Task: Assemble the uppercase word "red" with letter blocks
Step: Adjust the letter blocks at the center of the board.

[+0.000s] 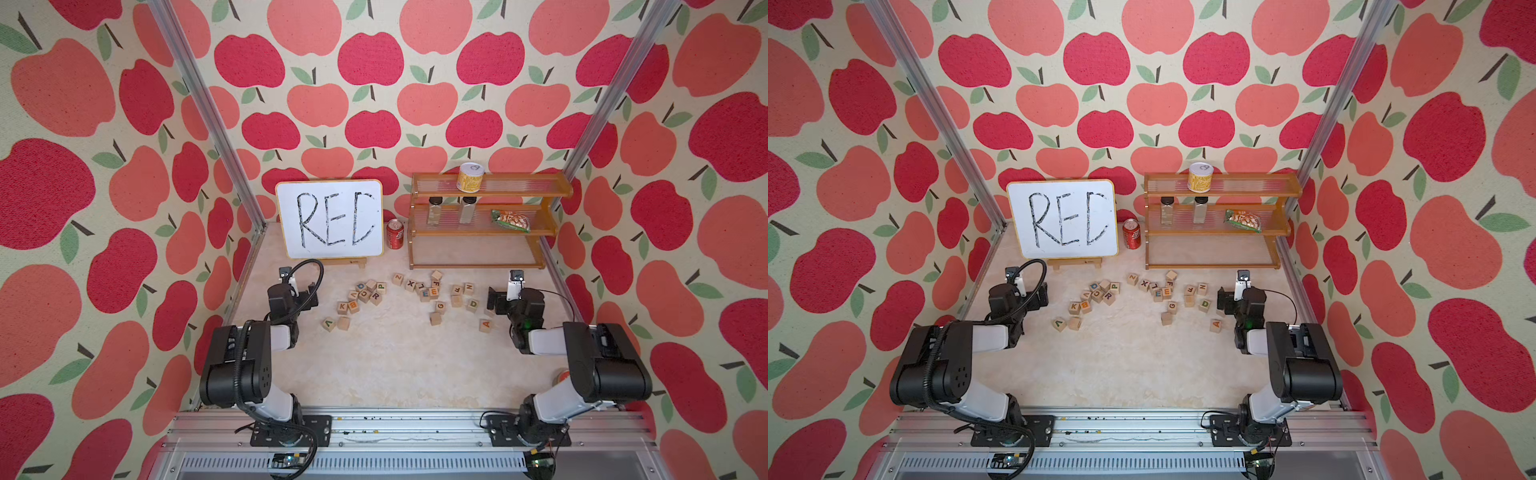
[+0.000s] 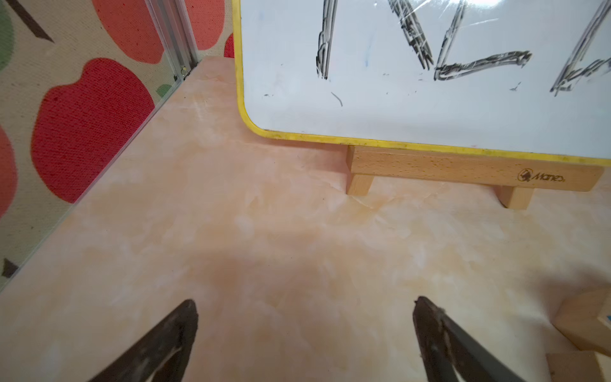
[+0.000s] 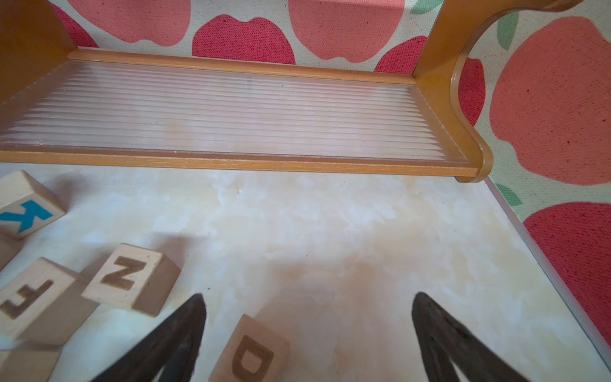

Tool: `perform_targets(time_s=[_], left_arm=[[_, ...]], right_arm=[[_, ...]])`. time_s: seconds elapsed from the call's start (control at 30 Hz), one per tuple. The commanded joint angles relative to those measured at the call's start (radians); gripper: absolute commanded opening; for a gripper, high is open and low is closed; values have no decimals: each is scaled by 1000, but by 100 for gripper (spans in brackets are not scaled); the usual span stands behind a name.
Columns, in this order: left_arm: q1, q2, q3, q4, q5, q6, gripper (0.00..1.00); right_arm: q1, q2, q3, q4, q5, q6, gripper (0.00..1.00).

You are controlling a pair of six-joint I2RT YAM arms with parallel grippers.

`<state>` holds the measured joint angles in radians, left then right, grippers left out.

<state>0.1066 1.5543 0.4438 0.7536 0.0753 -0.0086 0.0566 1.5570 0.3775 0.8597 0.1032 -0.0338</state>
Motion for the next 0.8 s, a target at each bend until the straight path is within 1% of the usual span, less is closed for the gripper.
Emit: perform_targets(time_s=[0.0,0.77], left_arm=[[-4,12,-13,30,-9,3,99],[-4,13,-13,29,-9,1,99]], right_arm=[[-4,-10,17,9,-7,-11,99],[-5,-9,19,2,-11,-8,99]])
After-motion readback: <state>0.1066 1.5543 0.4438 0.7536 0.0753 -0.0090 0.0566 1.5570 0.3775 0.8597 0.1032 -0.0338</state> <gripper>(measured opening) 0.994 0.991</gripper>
